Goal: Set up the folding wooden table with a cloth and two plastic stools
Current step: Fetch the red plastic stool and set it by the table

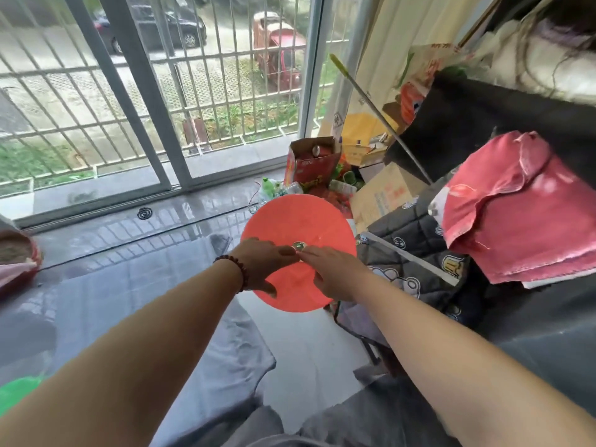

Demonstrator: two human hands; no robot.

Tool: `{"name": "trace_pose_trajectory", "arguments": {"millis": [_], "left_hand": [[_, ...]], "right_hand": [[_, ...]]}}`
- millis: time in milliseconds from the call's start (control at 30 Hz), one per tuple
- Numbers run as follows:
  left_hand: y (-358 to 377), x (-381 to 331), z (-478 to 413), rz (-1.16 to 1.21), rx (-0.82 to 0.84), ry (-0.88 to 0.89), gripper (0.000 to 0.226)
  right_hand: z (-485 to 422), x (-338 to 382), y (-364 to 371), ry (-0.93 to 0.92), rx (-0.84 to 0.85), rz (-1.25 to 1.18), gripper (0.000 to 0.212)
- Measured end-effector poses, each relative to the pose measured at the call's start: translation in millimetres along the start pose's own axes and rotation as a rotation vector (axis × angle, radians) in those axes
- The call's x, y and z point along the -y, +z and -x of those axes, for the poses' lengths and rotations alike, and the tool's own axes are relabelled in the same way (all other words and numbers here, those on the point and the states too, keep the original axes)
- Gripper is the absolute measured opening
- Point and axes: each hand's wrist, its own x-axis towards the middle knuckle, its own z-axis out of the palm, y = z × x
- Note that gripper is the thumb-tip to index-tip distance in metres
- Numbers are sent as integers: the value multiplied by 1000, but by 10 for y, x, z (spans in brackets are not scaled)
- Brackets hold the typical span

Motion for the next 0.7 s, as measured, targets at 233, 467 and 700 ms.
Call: {"name": "trace_pose_trajectory", "arguments": {"millis": [233, 467, 700], "left_hand": [[116, 288, -220, 84, 24, -49, 85], [211, 603, -541, 169, 80, -148, 85], [298, 869, -1001, 277, 135, -292, 82]], "right_hand": [[-471, -176, -113, -76, 76, 41, 59], [-1104, -507, -137, -200, 150, 46, 59], [-1838, -949, -94, -349, 196, 2, 63]]}}
